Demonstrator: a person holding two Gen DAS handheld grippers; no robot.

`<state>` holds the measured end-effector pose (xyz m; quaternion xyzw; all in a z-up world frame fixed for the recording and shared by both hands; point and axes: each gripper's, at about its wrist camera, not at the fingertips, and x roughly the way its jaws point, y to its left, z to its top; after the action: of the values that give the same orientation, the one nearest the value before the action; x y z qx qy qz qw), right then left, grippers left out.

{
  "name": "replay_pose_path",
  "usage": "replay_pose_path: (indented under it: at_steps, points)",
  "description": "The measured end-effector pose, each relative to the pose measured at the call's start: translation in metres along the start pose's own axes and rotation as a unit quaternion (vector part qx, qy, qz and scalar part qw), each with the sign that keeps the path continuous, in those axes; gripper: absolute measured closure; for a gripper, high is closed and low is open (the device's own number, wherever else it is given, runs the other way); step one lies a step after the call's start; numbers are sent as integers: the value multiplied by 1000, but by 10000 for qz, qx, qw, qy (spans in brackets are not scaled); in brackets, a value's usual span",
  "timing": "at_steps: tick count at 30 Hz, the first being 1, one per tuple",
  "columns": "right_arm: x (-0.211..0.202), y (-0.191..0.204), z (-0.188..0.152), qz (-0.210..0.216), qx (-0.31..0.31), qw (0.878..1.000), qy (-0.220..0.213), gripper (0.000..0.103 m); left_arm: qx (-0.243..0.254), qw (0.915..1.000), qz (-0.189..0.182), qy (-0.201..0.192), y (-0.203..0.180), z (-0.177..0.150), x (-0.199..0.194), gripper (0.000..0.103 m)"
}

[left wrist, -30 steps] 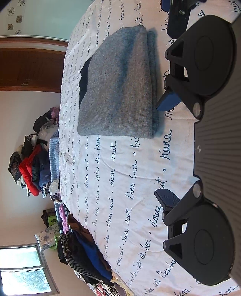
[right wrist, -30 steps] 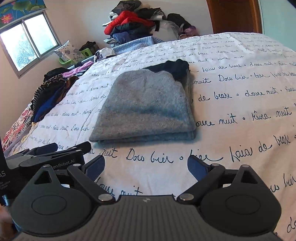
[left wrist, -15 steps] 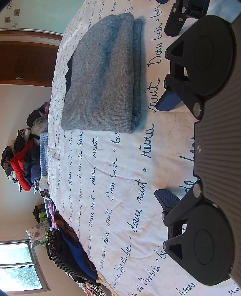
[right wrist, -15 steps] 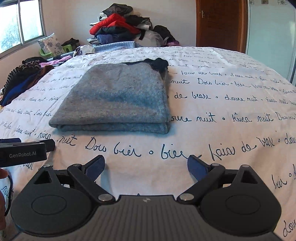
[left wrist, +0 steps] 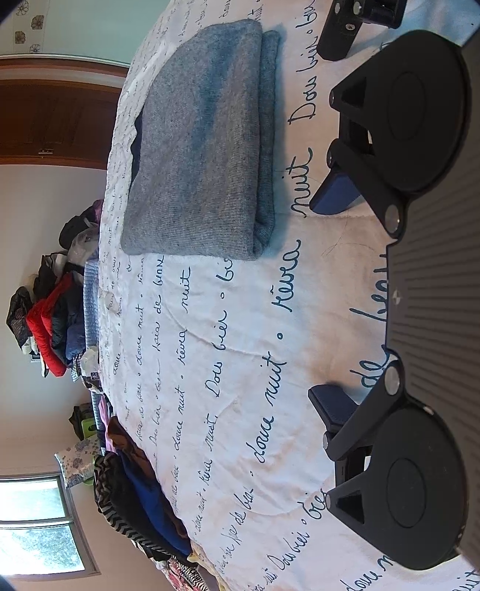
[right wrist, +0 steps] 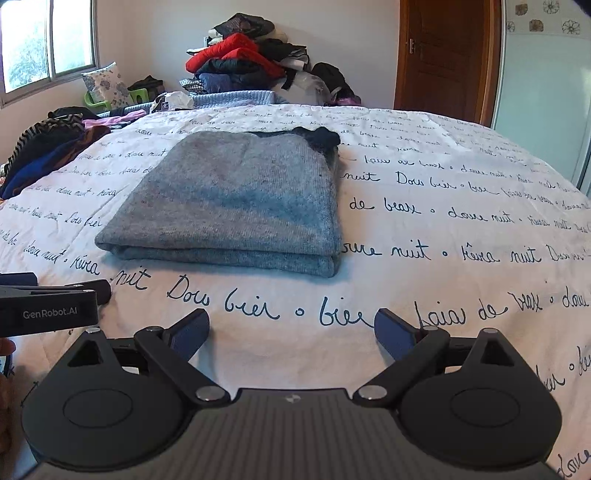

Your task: Fold small clothes

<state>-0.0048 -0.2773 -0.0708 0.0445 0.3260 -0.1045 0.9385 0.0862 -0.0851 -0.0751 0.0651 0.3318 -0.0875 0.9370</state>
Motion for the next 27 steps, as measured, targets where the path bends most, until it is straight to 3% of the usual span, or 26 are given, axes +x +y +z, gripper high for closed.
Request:
replay_pose_path:
  at_steps: [7,12,27]
  points:
    - [5,-3,-1,-245,-123,9996,-98,6,88,9998,123,-94,-4,-4,1,2]
    - [13,-9,-7,-239,-23,9997,22,0,30,9999,93,-116,-2,-6,1,0]
    - [16,-12,-15,-190,37,9998,-89,0,-88,9999,17,-93,2,-7,3,0]
